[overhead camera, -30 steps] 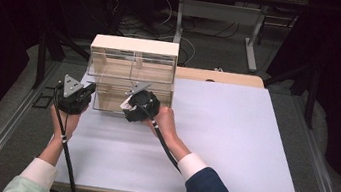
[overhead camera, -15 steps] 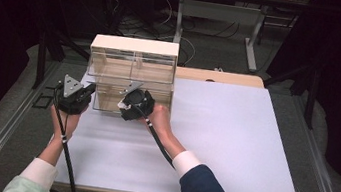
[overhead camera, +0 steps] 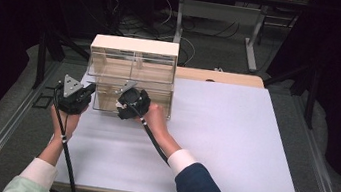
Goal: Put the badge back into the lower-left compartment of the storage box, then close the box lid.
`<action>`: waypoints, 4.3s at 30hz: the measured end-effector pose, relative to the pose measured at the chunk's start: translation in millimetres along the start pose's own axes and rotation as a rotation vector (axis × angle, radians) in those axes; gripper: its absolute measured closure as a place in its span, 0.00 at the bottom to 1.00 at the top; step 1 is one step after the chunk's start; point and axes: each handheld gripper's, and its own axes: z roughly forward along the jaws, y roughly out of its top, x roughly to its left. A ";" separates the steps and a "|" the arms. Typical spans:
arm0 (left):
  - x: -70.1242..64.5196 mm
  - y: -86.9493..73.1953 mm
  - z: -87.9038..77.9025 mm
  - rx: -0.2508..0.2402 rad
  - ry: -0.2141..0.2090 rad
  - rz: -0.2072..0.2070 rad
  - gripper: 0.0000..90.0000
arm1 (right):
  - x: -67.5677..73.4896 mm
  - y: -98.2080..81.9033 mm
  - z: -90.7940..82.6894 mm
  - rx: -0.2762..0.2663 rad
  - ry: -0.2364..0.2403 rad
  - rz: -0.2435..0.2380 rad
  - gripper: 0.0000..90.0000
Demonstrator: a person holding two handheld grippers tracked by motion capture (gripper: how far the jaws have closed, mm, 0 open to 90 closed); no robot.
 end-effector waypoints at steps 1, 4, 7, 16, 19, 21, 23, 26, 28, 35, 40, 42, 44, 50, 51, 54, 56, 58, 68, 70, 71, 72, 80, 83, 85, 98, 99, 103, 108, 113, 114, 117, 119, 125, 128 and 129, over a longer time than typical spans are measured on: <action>0.4 0.4 -0.6 0.006 -0.004 0.004 1.00 | 0.2 -0.1 0.1 0.001 0.002 0.003 0.33; -0.1 0.0 0.0 -0.005 0.001 0.000 1.00 | -2.2 -1.2 -0.4 -0.004 0.028 0.003 0.28; 0.4 0.2 -0.6 0.003 -0.005 0.003 1.00 | -2.6 -3.1 -4.2 0.000 0.044 0.022 0.22; 0.0 0.5 -0.9 0.008 -0.004 0.003 1.00 | -9.7 -20.1 -26.1 -0.011 0.128 0.070 0.16; -0.2 0.4 -0.4 0.003 -0.001 0.003 1.00 | -12.1 -28.4 -34.6 -0.019 0.139 0.074 0.14; -0.4 0.4 -0.5 0.004 -0.001 0.002 1.00 | -13.7 -32.6 -38.9 -0.021 0.150 0.073 0.12; -0.3 0.4 -0.5 0.004 -0.001 0.003 1.00 | -15.5 -37.6 -43.6 -0.030 0.157 0.070 0.11; -0.5 0.4 -0.6 0.005 -0.001 0.002 1.00 | -17.4 -43.1 -49.2 -0.033 0.171 0.075 0.09; -0.3 0.4 -0.7 0.005 -0.002 0.004 1.00 | -19.3 -47.2 -52.3 -0.034 0.180 0.071 0.08; -0.3 0.4 -0.5 0.004 -0.001 0.003 1.00 | -23.5 -63.1 -66.4 -0.027 0.193 0.084 0.06; -0.2 0.3 -0.4 0.004 -0.001 0.005 1.00 | -27.9 -75.6 -77.1 -0.032 0.201 0.095 0.03; -0.3 0.3 -0.5 0.003 -0.001 0.005 1.00 | -30.6 -81.3 -81.7 -0.035 0.203 0.110 0.02; -0.2 0.2 -0.3 0.005 -0.001 0.006 1.00 | -34.2 -87.4 -85.0 -0.042 0.205 0.103 0.01; -0.2 0.1 0.2 0.006 -0.001 0.004 1.00 | -40.1 -106.1 -97.1 -0.033 0.182 0.111 0.00; -0.1 0.1 0.3 0.008 0.000 0.005 1.00 | -40.8 -109.4 -99.5 -0.032 0.184 0.117 0.00; -0.3 0.1 0.2 0.008 0.000 0.005 1.00 | -42.6 -118.8 -106.3 -0.034 0.171 0.121 0.00; -0.1 0.2 0.0 0.008 -0.001 0.007 1.00 | -43.1 -123.1 -110.9 -0.029 0.170 0.122 0.01; 0.0 0.1 0.2 0.008 -0.002 0.007 1.00 | -41.8 -127.6 -113.7 -0.042 0.159 0.108 0.01; 0.7 -0.4 0.9 0.010 -0.007 0.009 1.00 | -40.7 -148.6 -125.6 -0.008 0.139 0.120 0.01; 0.9 -0.3 0.9 0.008 -0.007 0.011 1.00 | -41.7 -151.7 -127.7 -0.015 0.130 0.129 0.01; 0.8 -0.5 0.9 0.008 -0.007 0.010 1.00 | -42.2 -153.8 -130.0 -0.012 0.127 0.128 0.01; 0.7 -0.6 0.8 0.010 -0.009 0.009 1.00 | -42.8 -155.1 -131.8 -0.004 0.128 0.128 0.01; -1.3 -3.5 2.4 0.023 -0.020 0.022 1.00 | -43.3 -170.1 -143.0 0.008 0.100 0.115 0.02; -1.8 -3.9 2.6 0.021 -0.021 0.026 1.00 | -43.0 -176.4 -148.2 0.014 0.093 0.129 0.02; -1.8 -4.3 2.6 0.022 -0.022 0.027 1.00 | -43.3 -180.3 -151.1 0.014 0.080 0.124 0.02; -3.4 -8.6 -0.7 0.044 -0.032 0.043 1.00 | -45.4 -205.0 -172.8 0.035 0.041 0.157 0.02; -3.5 -8.9 -0.7 0.039 -0.029 0.046 1.00 | -44.9 -207.3 -174.1 0.036 0.033 0.156 0.02; -4.2 -10.8 -0.6 0.045 -0.033 0.050 1.00 | -43.8 -213.3 -179.2 0.038 0.027 0.162 0.02; -5.8 -12.6 -1.4 0.049 -0.039 0.060 1.00 | -43.3 -220.2 -186.0 0.039 0.010 0.167 0.02; -6.3 -13.1 -1.2 0.053 -0.039 0.069 1.00 | -43.1 -228.8 -194.3 0.036 -0.001 0.181 0.02; -6.3 -13.2 -1.2 0.053 -0.038 0.069 1.00 | -42.4 -231.1 -194.8 0.029 -0.006 0.184 0.02; -6.5 -13.5 -1.4 0.054 -0.038 0.068 1.00 | -41.7 -237.0 -199.1 0.044 -0.009 0.182 0.02; -6.7 -13.7 -1.8 0.056 -0.038 0.069 1.00 | -41.8 -240.5 -202.2 0.049 -0.011 0.186 0.02; -7.6 -15.5 -2.6 0.060 -0.040 0.065 1.00 | -40.9 -251.2 -211.8 0.049 -0.034 0.203 0.02; -7.3 -16.1 -3.7 0.065 -0.040 0.071 1.00 | -39.9 -255.8 -215.0 0.059 -0.039 0.219 0.02; -7.3 -16.6 -3.9 0.066 -0.040 0.072 1.00 | -40.7 -257.6 -215.8 0.056 -0.039 0.206 0.02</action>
